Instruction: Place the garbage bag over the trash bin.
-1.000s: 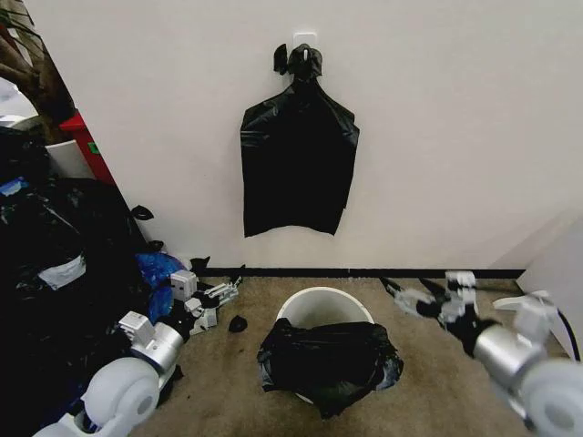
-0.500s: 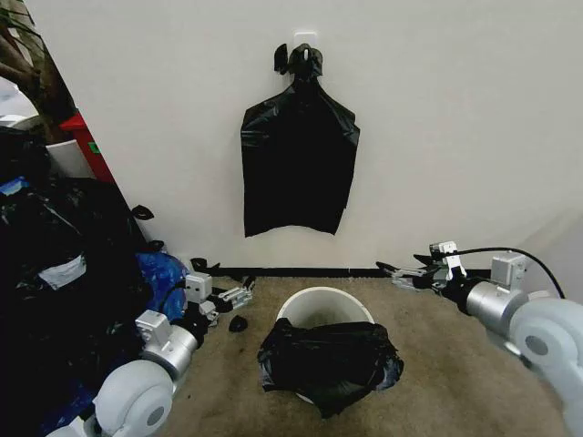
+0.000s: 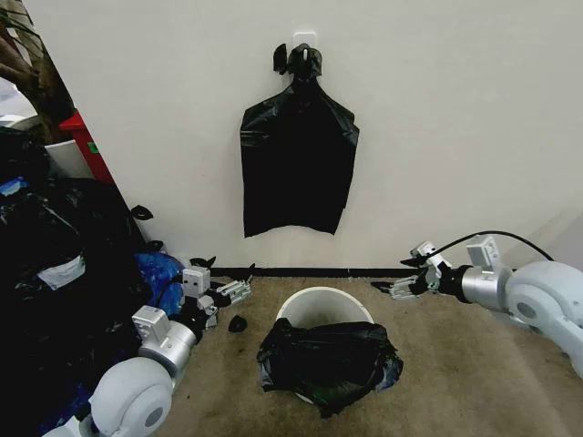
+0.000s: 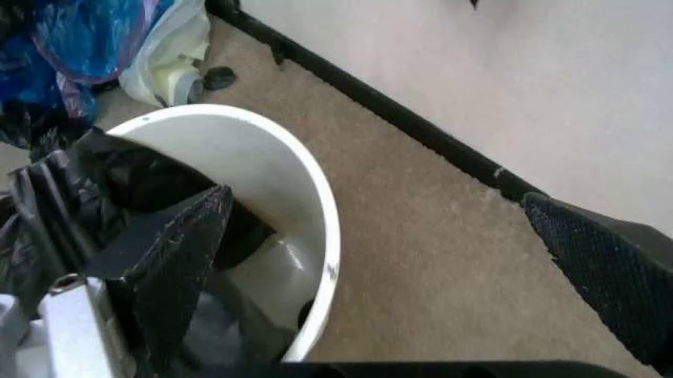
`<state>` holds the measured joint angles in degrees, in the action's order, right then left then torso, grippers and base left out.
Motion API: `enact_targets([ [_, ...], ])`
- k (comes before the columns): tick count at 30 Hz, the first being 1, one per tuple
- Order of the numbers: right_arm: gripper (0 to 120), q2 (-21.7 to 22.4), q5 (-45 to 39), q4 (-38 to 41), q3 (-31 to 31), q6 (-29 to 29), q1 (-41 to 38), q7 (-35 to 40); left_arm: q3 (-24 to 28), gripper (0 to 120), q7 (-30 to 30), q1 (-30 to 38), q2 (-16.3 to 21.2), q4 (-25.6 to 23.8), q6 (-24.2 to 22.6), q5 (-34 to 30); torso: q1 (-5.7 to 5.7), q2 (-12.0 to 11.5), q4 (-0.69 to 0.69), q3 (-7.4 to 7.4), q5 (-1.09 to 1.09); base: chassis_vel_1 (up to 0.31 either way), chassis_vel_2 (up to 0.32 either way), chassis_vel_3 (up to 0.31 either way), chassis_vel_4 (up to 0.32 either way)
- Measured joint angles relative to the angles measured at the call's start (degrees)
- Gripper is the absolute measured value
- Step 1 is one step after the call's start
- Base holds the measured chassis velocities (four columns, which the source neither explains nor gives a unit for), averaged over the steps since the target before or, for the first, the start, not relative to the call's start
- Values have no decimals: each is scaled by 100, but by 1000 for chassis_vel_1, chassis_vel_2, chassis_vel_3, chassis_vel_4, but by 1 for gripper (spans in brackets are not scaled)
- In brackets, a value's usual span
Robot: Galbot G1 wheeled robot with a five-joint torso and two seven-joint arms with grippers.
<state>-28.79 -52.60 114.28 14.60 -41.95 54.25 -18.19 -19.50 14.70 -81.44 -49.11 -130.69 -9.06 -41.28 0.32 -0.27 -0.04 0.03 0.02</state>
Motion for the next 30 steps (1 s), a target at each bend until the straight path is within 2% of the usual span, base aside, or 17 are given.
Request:
enact_targets([
  [4,100,-255,185,-426,-758,8,-865,-191,-67,100,-3,-49,-1,-59,-5,2,0,0,2,0,-2,0,0,0,0],
  [5,100,-255,185,-426,-758,8,-865,-191,-67,100,-3,-49,-1,-59,-5,2,0,0,2,0,-2,0,0,0,0],
  [11,100,-361,206,-748,-2087,9,-1941,-181,-217,100,3,-97,11,-205,-37,-15,-1,0,0,0,-3,0,0,0,0],
  [12,100,-361,206,-748,-2087,9,-1941,-181,-217,100,3,-97,11,-205,-37,-15,-1,0,0,0,-3,0,0,0,0],
  [18,100,-609,-119,-1215,-3473,2,-3010,193,-370,100,-5,-42,90,-228,-50,-94,-1,0,1,0,-2,0,0,0,0],
  [20,100,-618,-149,-1247,-3599,2,-3111,232,-383,100,-13,-36,93,-234,-51,-101,-1,0,1,0,-3,0,0,0,0],
  [25,100,-694,-488,-1549,-4796,-9,-3932,561,-431,100,-134,-36,33,-282,-22,-88,0,0,1,0,-3,0,0,0,0],
  [30,100,-797,-768,-1717,-5365,-14,-4229,827,-464,100,-191,-69,6,-345,-10,-61,-1,0,0,0,-2,0,0,0,0],
])
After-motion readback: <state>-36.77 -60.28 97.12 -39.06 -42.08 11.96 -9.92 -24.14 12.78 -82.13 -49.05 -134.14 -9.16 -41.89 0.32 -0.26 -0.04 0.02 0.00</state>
